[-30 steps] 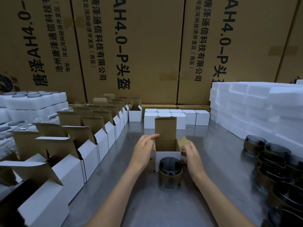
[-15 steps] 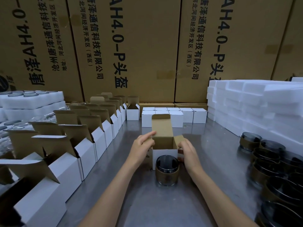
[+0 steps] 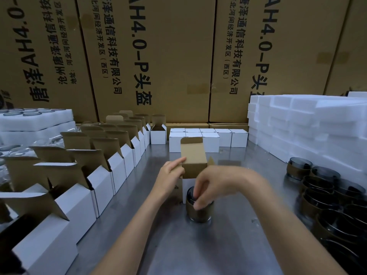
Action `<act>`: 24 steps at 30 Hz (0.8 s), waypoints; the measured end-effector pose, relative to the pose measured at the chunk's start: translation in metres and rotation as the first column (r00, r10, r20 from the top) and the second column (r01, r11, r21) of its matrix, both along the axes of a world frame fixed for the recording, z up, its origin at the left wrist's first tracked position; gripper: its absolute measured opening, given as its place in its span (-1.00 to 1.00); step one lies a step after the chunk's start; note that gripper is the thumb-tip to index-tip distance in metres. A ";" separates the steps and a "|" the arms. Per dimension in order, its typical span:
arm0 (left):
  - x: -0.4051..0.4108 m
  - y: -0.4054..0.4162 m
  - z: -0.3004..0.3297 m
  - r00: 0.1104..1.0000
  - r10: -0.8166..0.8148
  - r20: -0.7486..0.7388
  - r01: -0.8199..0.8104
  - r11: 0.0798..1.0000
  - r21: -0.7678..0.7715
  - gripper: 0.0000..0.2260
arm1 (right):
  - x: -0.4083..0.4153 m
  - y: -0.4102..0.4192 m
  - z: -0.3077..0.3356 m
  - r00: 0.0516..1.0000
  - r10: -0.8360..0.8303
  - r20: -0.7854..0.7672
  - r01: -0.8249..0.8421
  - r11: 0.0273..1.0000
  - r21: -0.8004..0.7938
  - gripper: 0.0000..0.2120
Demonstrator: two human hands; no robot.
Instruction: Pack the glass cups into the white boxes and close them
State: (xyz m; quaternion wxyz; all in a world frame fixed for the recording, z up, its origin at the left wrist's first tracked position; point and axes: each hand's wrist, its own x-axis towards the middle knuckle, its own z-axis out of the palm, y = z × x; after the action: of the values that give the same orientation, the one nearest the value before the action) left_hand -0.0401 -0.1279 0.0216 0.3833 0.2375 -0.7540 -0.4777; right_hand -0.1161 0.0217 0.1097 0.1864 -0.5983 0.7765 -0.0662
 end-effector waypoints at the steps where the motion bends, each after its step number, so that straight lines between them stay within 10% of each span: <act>1: 0.000 -0.001 0.000 1.000 0.004 0.004 -0.004 1.000 0.000 -0.65 | 0.003 -0.002 -0.005 0.998 0.017 -0.054 -0.014 0.998 0.064 -0.84; 14: 0.000 0.001 0.001 0.999 -0.051 -0.004 0.051 0.998 0.026 -0.82 | -0.027 0.017 0.027 0.962 0.092 0.257 0.080 0.804 -0.589 -0.89; 20: -0.001 0.001 0.001 0.999 -0.037 0.008 0.037 0.998 0.046 -0.66 | -0.025 -0.011 -0.007 0.945 -0.294 -0.140 0.128 0.731 -0.670 -0.80; 24: 0.000 0.002 0.002 0.999 -0.040 0.008 0.040 0.998 0.051 -0.64 | -0.025 -0.026 -0.037 0.895 -0.204 -0.398 -0.040 0.850 -0.525 -0.75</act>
State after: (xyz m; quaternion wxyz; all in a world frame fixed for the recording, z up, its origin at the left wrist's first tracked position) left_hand -0.0398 -0.1254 0.0238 0.3641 0.2342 -0.7480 -0.5030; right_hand -0.1411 -0.0040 0.0724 -0.1654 -0.5908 0.7763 -0.1451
